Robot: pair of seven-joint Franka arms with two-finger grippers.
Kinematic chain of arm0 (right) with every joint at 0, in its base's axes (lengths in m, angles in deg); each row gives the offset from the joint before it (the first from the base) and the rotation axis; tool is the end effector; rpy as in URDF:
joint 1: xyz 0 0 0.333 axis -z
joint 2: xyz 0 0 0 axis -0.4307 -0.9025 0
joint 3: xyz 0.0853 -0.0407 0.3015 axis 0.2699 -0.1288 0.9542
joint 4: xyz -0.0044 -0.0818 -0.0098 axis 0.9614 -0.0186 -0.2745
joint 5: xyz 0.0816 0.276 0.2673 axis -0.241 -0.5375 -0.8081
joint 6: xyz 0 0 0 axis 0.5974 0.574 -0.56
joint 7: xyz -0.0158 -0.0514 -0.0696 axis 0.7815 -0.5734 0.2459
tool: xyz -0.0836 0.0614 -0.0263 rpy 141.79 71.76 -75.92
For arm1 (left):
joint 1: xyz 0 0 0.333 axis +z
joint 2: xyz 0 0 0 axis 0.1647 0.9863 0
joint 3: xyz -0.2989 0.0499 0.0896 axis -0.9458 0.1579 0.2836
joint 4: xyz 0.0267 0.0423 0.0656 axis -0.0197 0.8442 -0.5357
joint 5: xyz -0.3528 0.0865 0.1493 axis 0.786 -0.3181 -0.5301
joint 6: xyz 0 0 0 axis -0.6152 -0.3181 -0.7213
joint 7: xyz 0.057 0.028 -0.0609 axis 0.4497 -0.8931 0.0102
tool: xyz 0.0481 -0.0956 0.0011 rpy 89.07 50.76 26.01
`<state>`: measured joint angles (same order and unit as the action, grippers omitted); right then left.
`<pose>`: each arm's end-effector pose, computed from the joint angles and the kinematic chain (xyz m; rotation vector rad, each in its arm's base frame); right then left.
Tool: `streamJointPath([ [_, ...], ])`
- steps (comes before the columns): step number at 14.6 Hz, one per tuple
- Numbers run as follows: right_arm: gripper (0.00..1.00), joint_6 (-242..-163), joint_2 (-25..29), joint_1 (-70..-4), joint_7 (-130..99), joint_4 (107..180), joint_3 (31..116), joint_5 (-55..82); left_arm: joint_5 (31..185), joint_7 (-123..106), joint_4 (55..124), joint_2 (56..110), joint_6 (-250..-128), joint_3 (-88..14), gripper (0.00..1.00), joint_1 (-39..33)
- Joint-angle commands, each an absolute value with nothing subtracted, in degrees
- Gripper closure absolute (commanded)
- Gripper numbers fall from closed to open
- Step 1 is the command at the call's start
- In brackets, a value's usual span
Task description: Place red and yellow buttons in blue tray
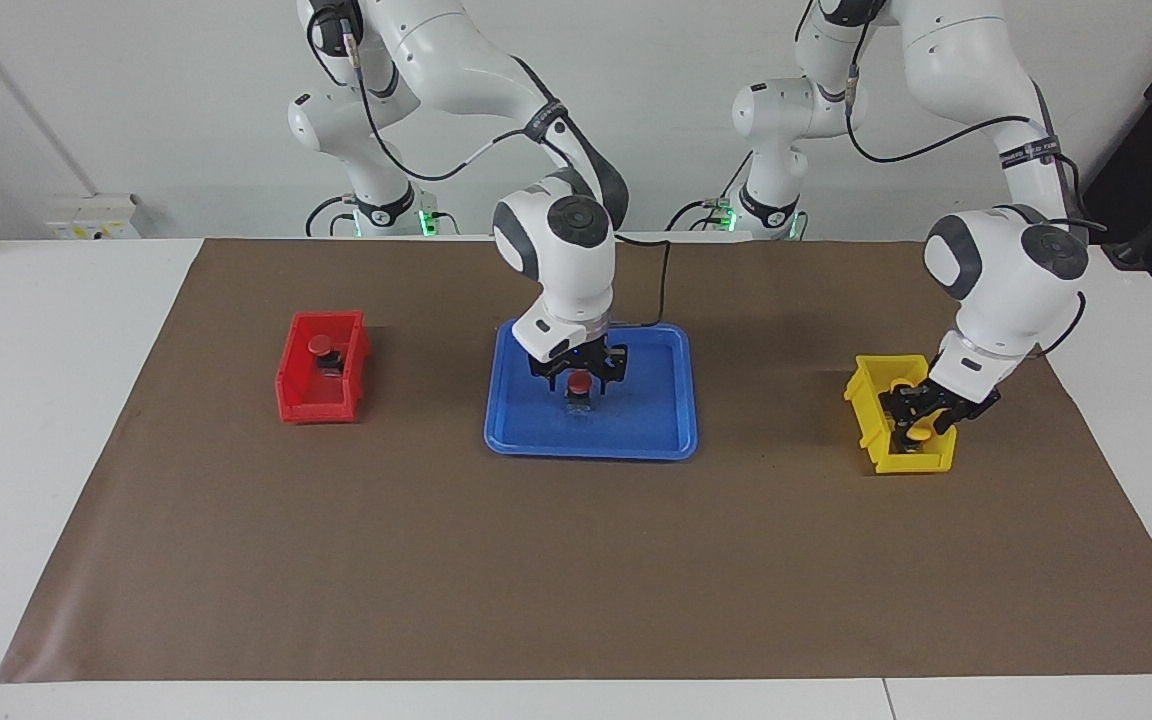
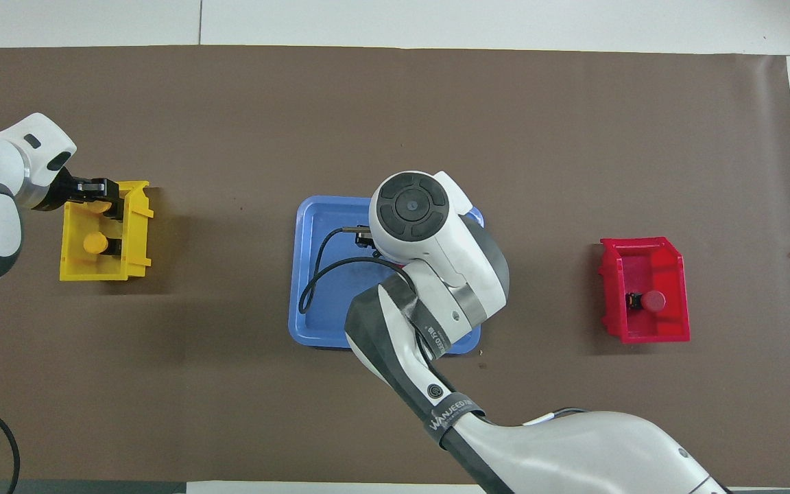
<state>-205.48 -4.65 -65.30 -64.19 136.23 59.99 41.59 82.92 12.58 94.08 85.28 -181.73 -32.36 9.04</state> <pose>0.5495 0.3712 0.3821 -3.1181 0.2171 -0.0432 0.6050 0.0115 0.3749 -3.1289 0.1174 -0.1595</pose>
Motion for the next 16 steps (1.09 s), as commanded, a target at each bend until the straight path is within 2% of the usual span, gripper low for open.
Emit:
streamJointPath([
  [1,0.16,-198.36,3.31,-59.20,-58.36,137.21,60.17,42.93,83.23,12.21,94.38,84.95,-181.40,-32.20,0.39,9.22],
  [4,0.14,-189.38,13.94,-52.16,-46.76,144.48,60.17,42.93,83.23,12.21,95.17,84.77,-181.57,-32.20,0.39,9.22],
  [6,0.13,-190.06,22.54,-46.29,-38.06,153.52,60.17,42.93,83.23,12.21,95.35,84.86,-181.66,-32.20,0.40,9.22],
  [8,0.12,-190.50,28.89,-39.26,-27.96,160.65,60.17,42.85,83.23,12.21,95.35,84.86,-181.66,-32.20,0.41,9.30],
  [9,0.12,-191.03,29.70,-36.09,-23.64,162.16,60.17,42.84,83.23,12.21,95.35,84.86,-181.66,-32.20,0.46,9.65],
  [11,0.12,-192.69,31.02,-33.17,-20.97,164.97,60.17,42.84,83.23,12.21,95.52,84.86,-181.57,-32.20,0.61,9.92],
  [13,0.13,-196.64,32.69,-32.28,-20.09,169.28,60.17,42.84,83.23,12.21,95.79,84.77,-181.57,-32.20,0.90,10.53],
  [14,0.14,-198.22,32.78,-32.28,-19.22,170.52,60.09,42.84,83.23,12.21,95.44,84.86,-181.31,-32.20,0.96,10.53],
  [16,0.17,-198.77,31.91,-30.88,-18.07,171.32,60.09,42.93,83.23,11.95,92.38,84.95,-177.56,-32.20,0.98,10.18],
])
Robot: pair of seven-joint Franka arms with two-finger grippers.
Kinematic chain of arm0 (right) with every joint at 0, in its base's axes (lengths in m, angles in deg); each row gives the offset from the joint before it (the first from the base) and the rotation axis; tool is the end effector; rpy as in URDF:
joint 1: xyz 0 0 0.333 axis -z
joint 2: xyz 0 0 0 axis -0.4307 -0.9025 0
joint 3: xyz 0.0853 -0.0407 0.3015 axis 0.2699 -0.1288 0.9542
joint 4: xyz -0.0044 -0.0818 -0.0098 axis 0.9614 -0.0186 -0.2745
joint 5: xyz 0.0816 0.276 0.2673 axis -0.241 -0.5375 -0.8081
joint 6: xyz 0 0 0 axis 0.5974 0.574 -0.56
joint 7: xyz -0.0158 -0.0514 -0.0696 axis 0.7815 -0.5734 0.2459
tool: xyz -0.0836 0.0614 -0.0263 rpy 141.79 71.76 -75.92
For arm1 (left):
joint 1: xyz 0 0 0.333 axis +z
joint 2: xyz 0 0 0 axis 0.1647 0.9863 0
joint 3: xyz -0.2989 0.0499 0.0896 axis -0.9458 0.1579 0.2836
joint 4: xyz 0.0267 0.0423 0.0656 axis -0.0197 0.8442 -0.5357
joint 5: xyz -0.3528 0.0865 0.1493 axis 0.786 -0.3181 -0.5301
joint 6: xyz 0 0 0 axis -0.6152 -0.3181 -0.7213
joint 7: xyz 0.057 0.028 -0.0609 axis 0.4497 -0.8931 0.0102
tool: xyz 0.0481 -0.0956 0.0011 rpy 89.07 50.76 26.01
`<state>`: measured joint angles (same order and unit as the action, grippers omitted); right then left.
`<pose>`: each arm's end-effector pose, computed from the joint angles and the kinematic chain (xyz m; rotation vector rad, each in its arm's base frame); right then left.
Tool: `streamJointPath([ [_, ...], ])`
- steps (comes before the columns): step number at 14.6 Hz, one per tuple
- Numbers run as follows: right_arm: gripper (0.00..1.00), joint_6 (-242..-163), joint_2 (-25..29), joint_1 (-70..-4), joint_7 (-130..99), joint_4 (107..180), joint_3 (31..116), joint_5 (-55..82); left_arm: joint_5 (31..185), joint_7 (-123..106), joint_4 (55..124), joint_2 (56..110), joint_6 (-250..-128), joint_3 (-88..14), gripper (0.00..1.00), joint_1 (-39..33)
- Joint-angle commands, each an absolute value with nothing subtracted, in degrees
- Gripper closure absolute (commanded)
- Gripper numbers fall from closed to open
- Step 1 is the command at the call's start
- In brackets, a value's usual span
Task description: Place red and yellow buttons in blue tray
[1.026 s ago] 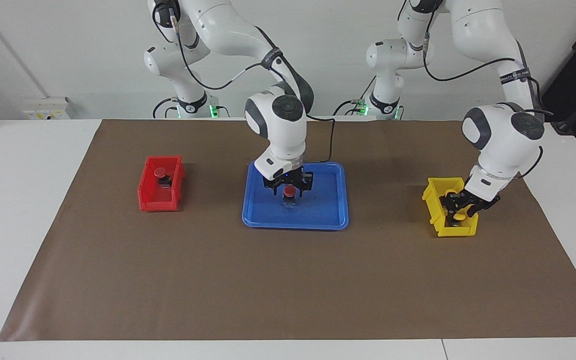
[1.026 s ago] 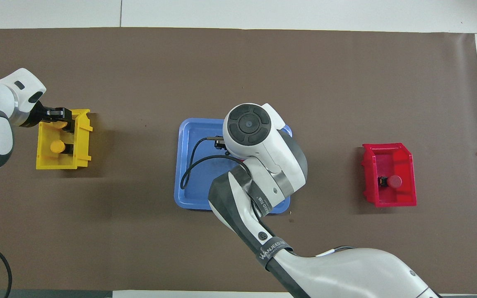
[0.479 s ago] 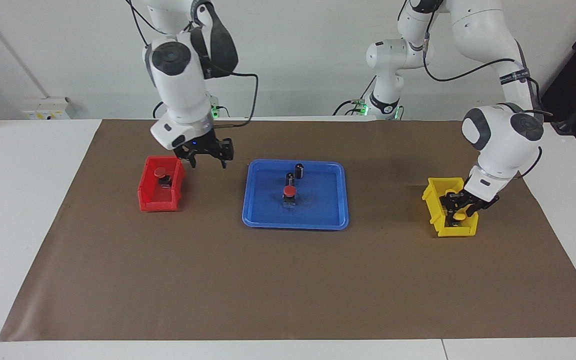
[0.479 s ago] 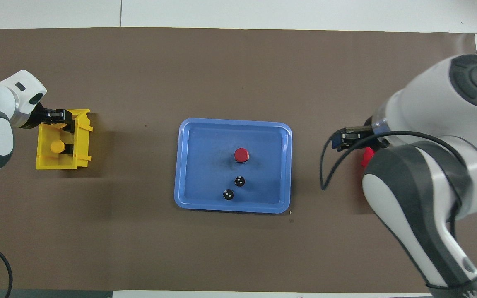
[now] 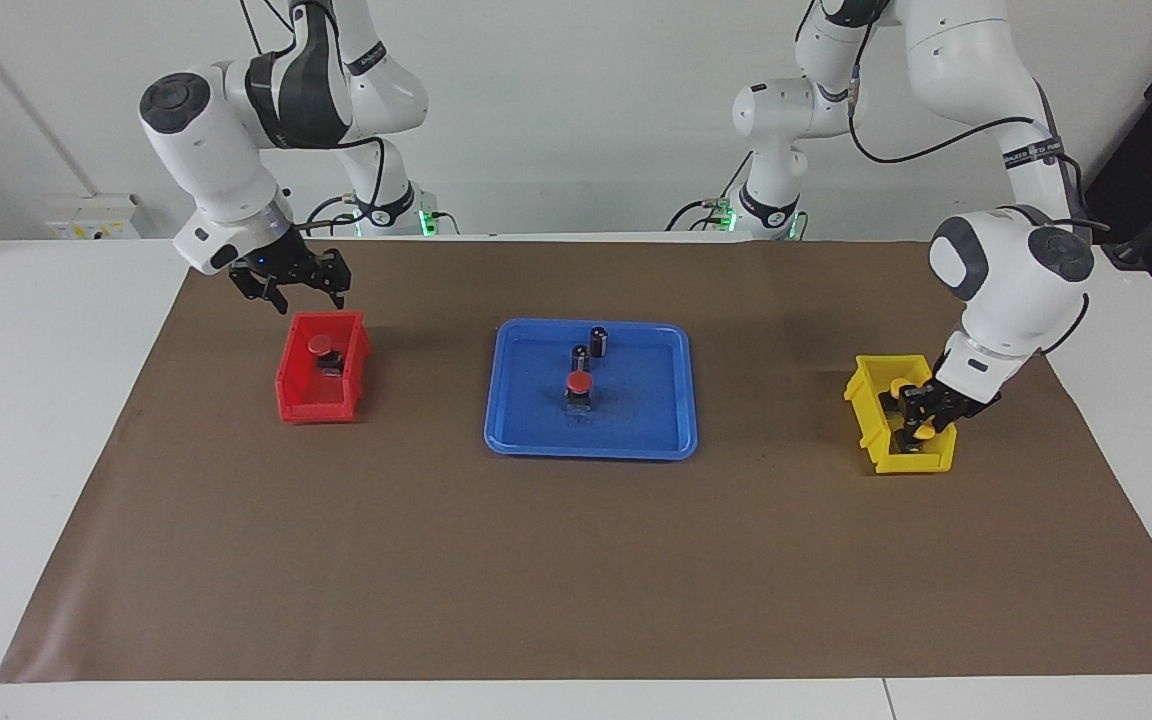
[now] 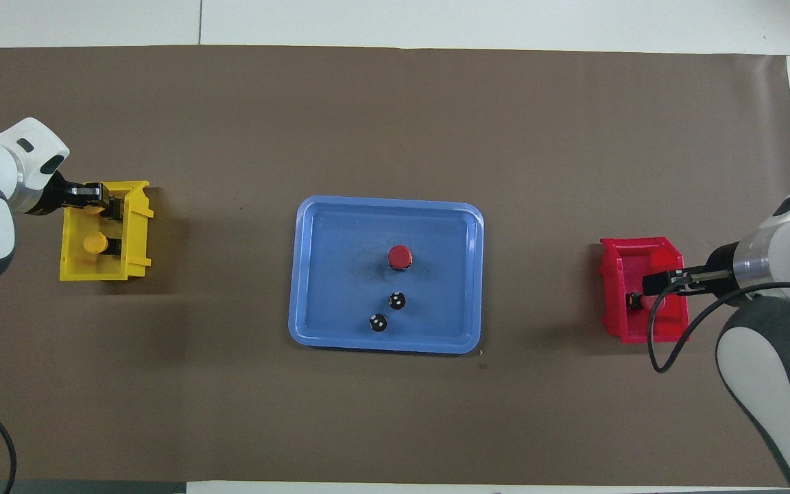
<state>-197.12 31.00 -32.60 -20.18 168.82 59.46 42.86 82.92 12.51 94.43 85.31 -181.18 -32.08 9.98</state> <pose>0.4695 -0.0008 0.4568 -3.0870 -0.0883 0.0991 0.6022 0.0242 0.3709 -3.1303 0.0823 -0.1340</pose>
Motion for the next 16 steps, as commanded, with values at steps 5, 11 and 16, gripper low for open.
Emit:
streamJointPath([
  [5,0.33,-205.43,29.89,-27.27,-12.00,174.83,60.09,42.84,83.06,5.13,69.37,86.61,-152.42,-32.29,0.98,7.65],
  [11,0.40,-212.02,26.63,-27.62,-13.14,176.93,60.17,42.84,85.16,-24.32,75.74,86.71,-161.44,-32.73,0.98,-15.80],
  [16,0.40,-216.17,26.54,-27.80,-13.14,179.93,60.17,42.84,86.75,-30.86,79.96,88.37,-168.29,-32.82,0.98,-25.32],
])
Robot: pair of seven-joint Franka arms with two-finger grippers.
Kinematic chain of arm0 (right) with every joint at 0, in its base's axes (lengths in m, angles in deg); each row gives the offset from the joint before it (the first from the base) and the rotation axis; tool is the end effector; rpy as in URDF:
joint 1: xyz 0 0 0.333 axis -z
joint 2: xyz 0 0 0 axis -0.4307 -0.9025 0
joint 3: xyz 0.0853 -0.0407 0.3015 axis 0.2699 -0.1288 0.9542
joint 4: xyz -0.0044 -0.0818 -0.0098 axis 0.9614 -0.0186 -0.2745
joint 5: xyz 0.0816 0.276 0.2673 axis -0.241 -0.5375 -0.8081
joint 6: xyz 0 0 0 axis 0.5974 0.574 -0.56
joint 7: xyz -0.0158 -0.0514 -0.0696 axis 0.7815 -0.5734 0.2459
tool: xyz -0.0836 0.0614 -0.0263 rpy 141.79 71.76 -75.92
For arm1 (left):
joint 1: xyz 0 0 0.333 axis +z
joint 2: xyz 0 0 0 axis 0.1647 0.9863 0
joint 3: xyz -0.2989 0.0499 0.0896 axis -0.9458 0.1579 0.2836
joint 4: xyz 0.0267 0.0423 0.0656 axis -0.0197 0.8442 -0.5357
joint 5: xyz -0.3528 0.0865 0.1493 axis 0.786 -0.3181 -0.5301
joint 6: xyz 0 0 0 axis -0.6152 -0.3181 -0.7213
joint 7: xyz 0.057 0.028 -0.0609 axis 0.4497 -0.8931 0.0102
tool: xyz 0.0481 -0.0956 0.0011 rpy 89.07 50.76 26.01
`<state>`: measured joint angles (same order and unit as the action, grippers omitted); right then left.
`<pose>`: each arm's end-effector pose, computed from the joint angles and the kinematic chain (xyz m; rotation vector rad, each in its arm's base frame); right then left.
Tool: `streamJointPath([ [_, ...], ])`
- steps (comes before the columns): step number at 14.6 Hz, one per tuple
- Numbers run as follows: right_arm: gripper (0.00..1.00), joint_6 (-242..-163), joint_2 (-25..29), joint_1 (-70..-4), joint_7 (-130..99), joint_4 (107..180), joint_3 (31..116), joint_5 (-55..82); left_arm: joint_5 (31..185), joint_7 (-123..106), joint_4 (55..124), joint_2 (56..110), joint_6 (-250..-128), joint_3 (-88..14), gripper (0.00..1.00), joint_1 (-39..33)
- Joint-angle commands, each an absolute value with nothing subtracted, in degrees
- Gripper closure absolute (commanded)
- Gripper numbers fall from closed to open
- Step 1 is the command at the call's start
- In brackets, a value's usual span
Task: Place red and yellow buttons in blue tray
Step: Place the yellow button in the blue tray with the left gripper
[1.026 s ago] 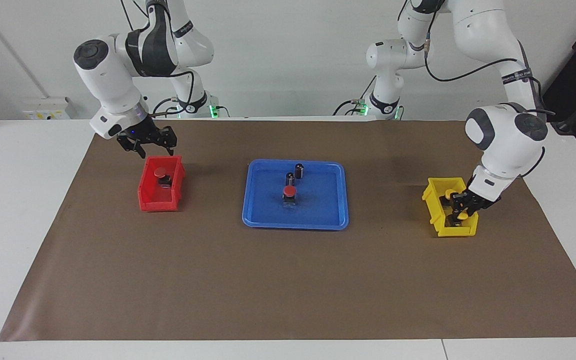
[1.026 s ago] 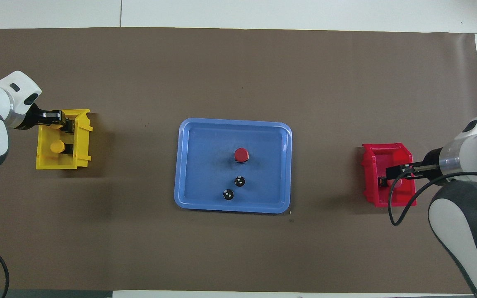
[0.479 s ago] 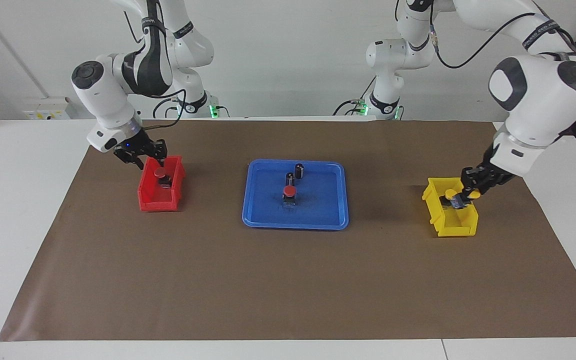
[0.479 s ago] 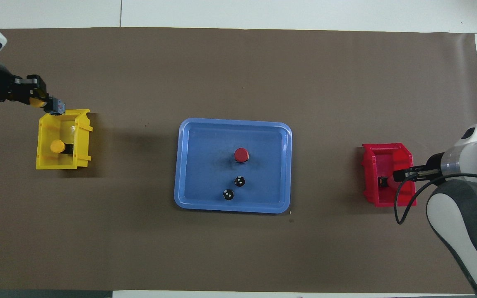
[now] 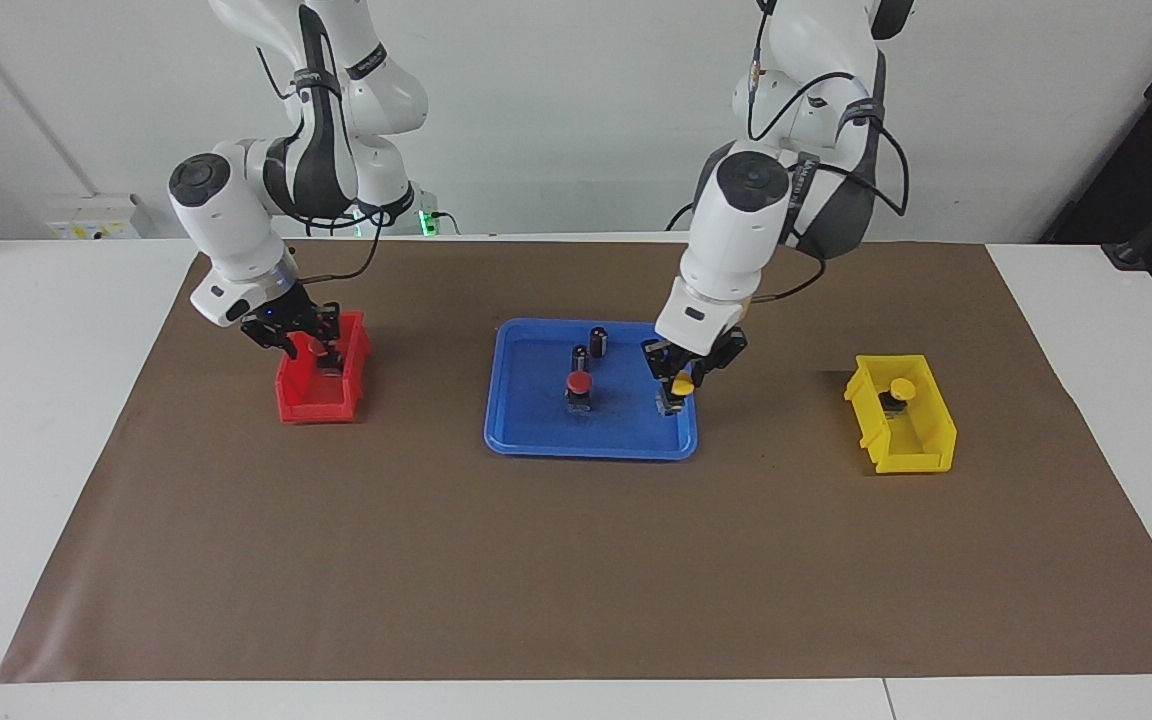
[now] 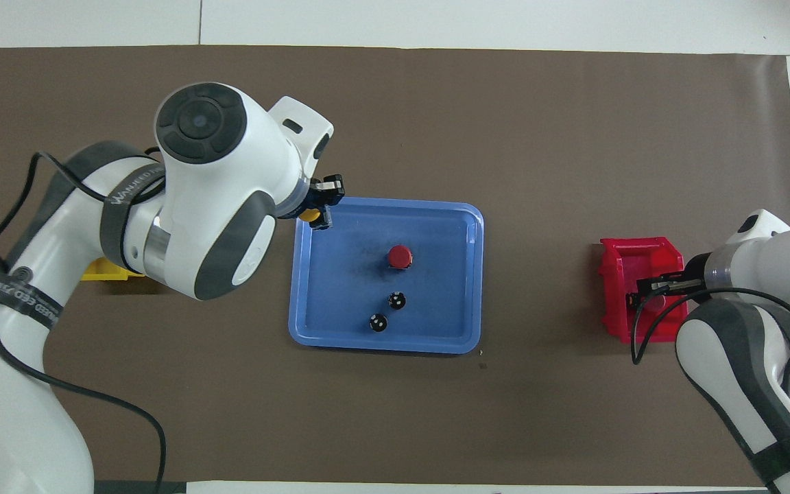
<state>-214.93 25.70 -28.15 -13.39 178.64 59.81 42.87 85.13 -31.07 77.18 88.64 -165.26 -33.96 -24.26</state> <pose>0.4669 -0.0332 0.3625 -3.1018 -0.1486 0.0210 0.5330 -0.3593 0.4499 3.0746 0.1418 0.0259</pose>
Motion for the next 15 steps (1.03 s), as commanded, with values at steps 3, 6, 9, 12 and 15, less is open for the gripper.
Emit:
streamJointPath([
  [3,0.40,-216.34,26.89,-27.80,-13.05,180.81,60.26,42.84,86.75,-31.03,81.72,90.04,-170.84,-32.82,0.98,-26.82],
  [6,0.40,-216.26,27.16,-27.71,-12.44,181.69,60.17,42.84,86.92,-31.03,82.42,92.15,-172.17,-32.82,0.98,-28.22],
  [9,0.41,-216.17,27.51,-27.71,-12.26,182.04,60.17,42.84,87.72,-31.12,83.57,92.16,-173.22,-32.82,0.98,-29.19],
  [12,0.52,-216.17,27.69,-27.62,-11.74,182.66,60.17,42.84,87.72,-30.94,85.32,91.80,-174.62,-32.82,0.82,-29.28],
  [15,0.70,-216.08,27.69,-27.71,-11.82,182.66,60.17,42.84,87.72,-30.94,85.51,91.71,-174.55,-32.82,0.11,-29.28],
])
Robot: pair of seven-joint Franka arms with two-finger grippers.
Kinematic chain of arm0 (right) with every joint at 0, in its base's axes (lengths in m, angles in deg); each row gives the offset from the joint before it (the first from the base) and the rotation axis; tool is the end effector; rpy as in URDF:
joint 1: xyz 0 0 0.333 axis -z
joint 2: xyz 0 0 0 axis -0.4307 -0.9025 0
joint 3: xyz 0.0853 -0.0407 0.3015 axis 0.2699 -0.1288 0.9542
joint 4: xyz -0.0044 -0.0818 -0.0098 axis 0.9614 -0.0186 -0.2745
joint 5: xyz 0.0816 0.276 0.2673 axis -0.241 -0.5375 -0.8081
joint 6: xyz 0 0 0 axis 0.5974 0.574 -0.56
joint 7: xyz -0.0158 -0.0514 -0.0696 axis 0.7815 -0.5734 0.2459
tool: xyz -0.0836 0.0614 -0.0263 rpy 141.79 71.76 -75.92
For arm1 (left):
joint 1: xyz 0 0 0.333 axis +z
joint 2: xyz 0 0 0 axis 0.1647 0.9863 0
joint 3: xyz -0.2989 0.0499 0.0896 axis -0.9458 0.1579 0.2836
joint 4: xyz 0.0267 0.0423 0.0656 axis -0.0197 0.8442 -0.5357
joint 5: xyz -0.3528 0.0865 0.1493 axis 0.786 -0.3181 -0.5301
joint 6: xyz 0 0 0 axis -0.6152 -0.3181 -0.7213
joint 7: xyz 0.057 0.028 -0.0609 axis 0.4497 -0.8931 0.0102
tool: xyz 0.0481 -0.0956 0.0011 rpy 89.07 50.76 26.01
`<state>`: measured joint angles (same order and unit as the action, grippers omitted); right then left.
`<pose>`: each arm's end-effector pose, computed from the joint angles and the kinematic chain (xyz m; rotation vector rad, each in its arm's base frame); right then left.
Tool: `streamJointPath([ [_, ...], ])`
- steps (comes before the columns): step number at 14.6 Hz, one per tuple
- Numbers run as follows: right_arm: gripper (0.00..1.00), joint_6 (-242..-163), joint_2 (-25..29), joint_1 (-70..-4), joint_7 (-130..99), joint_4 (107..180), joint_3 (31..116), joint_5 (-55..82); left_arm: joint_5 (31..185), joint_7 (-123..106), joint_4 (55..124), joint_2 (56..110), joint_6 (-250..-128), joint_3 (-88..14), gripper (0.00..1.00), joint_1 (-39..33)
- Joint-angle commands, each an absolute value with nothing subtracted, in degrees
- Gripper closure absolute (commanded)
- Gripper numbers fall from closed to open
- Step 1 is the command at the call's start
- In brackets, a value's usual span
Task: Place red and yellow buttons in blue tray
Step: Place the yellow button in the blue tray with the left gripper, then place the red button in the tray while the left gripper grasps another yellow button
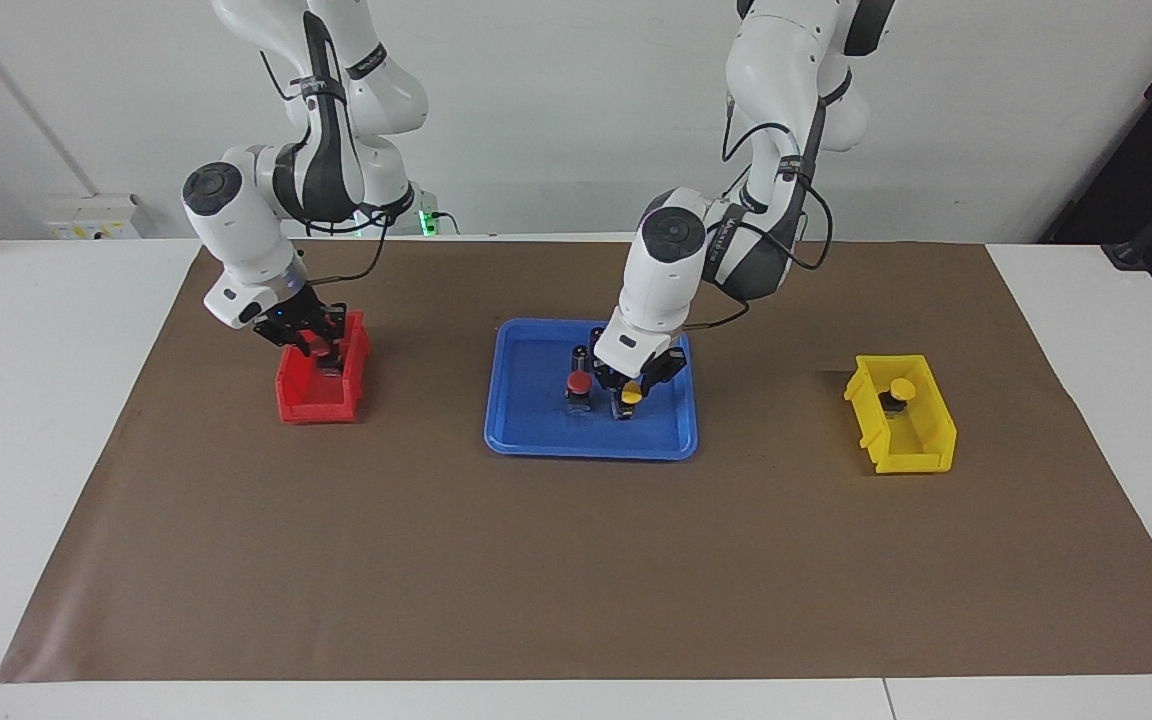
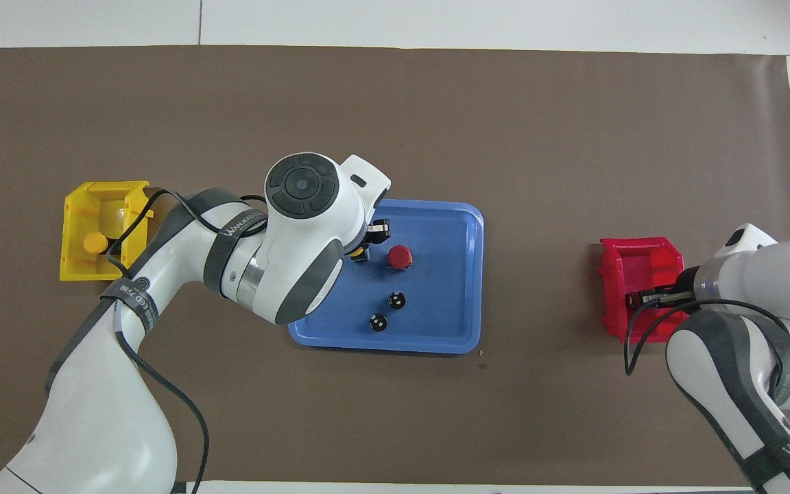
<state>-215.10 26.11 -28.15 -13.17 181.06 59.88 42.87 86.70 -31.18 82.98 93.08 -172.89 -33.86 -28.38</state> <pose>0.4544 -0.0314 0.3480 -3.0963 -0.1563 0.0703 0.5055 -0.3957 0.3646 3.0890 0.0689 -0.0515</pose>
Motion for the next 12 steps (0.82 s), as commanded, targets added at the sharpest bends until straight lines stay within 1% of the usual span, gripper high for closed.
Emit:
streamJointPath([
  [1,0.76,-215.91,27.69,-27.79,-11.82,182.57,60.17,42.93,87.72,-31.03,85.07,91.63,-173.85,-32.82,0.01,-29.45],
  [2,0.77,-215.30,27.34,-27.88,-11.82,181.87,60.26,42.93,87.72,-31.03,84.72,91.19,-172.97,-32.82,0.00,-29.54],
  [3,0.77,-214.16,26.81,-27.88,-11.74,179.60,60.35,42.93,87.72,-30.86,84.54,89.71,-170.70,-32.73,0.00,-29.28],
  [4,0.77,-211.02,25.68,-27.88,-11.74,176.71,60.35,42.93,87.72,-30.42,84.19,87.87,-168.24,-32.47,0.00,-28.67],
  [5,0.77,-207.07,24.18,-27.88,-11.82,172.24,60.52,42.93,87.72,-30.16,83.84,86.37,-165.60,-32.20,0.00,-27.36],
  [7,0.77,-198.90,21.37,-28.14,-12.17,163.54,60.79,42.93,87.72,-26.23,83.57,83.21,-161.64,-32.20,0.00,-20.79],
  [10,0.76,-188.25,16.28,-33.05,-18.29,149.83,61.14,42.58,82.03,-16.75,83.22,83.19,-158.81,-31.76,0.00,-10.41],
  [12,0.76,-187.43,13.63,-39.97,-27.59,144.45,61.14,42.14,80.69,-7.70,83.31,83.54,-159.60,-31.76,0.00,-3.56],
])
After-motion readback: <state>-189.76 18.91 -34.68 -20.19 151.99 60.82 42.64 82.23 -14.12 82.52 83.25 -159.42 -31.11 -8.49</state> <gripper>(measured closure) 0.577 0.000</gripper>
